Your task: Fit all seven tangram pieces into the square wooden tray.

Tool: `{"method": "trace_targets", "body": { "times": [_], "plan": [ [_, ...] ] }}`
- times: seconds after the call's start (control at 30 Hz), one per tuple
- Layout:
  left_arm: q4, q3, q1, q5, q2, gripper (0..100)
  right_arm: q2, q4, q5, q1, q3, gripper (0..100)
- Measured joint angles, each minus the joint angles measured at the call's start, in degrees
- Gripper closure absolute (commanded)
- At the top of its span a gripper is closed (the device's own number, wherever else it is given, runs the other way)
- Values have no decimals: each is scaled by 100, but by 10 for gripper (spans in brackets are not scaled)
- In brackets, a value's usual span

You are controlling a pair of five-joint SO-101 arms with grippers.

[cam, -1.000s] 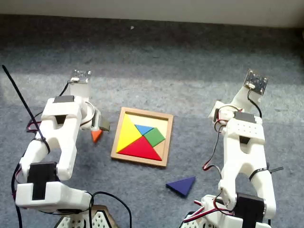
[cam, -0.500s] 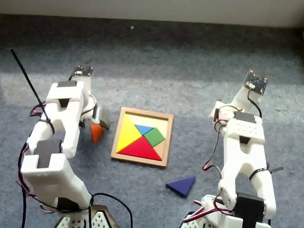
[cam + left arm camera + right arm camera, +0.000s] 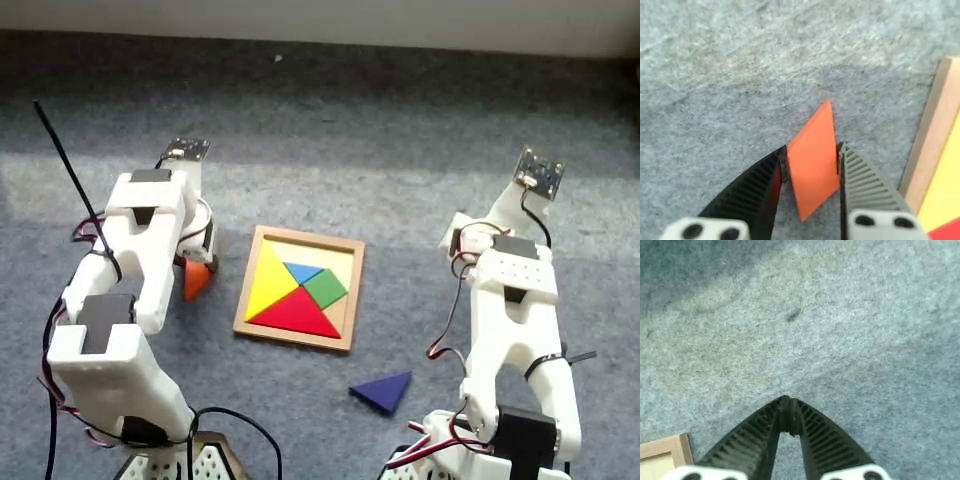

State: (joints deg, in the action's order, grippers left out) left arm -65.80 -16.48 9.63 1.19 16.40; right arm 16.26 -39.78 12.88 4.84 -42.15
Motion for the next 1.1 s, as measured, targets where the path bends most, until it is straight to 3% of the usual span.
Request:
{"method": "trace_targets", "body": {
  "times": [0.27,0.53,0.8,1.1],
  "plan": [
    [-79,105,-53,677,-18,836,0,0,0,0,0,992],
    [-105,114,-255,2022,-703,836,0,0,0,0,0,992],
    [-114,176,-1073,3270,-1134,836,0,0,0,0,0,992],
    [-167,897,-1635,3763,-1134,836,0,0,0,0,0,992]
  ]
}}
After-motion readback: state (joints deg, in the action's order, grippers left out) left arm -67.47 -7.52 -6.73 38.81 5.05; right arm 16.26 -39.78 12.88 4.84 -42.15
